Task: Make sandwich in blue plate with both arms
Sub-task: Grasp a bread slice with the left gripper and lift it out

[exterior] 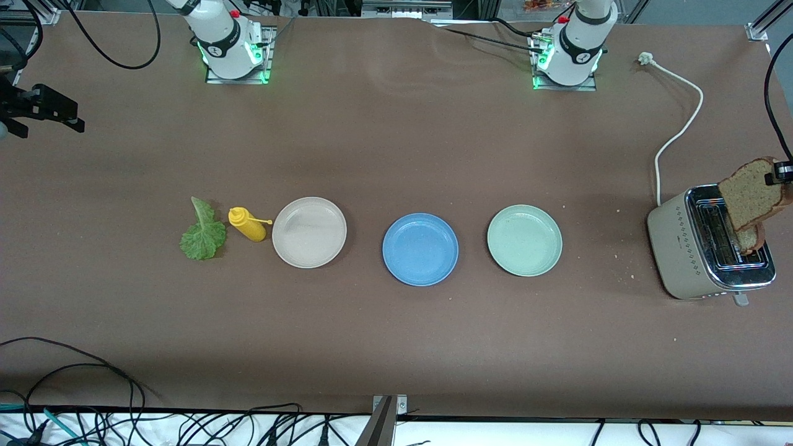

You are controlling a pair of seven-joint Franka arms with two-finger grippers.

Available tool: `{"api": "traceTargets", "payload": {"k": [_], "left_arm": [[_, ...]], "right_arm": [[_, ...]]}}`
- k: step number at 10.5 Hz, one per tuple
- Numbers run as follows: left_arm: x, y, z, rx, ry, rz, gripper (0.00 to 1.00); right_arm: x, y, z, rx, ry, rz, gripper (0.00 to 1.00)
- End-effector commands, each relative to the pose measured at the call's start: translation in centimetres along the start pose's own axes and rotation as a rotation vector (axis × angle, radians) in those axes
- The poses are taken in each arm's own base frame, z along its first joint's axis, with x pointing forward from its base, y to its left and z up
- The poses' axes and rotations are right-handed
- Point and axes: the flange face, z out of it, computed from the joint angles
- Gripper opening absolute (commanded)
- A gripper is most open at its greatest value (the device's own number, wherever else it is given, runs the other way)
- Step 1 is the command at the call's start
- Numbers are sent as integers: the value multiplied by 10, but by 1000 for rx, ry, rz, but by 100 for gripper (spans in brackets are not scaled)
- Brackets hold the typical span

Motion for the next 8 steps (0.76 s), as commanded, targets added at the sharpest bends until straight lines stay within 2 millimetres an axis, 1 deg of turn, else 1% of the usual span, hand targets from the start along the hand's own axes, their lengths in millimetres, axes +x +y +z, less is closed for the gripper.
{"api": "traceTargets", "payload": {"k": [1,2,4,6,7,8], "left_arm": [[9,29,-4,-14,-7,68,0],[19,50,6,-22,-23,101,0],[32,90,19,-42,-41,136,0],[42,113,35,-136,-68,104,0],[50,126,51,-187,-94,105,0],[57,167,58,-216,-85,150,0]], "right_arm": [[-1,0,-6,1,-1,3,100],[-1,0,-6,1,-1,3,100],[-1,0,-6,1,-1,3,100],[-1,0,-6,1,-1,3,100],[-1,0,-6,1,-1,3,100],[-1,0,-7,1,0,3,100]]}}
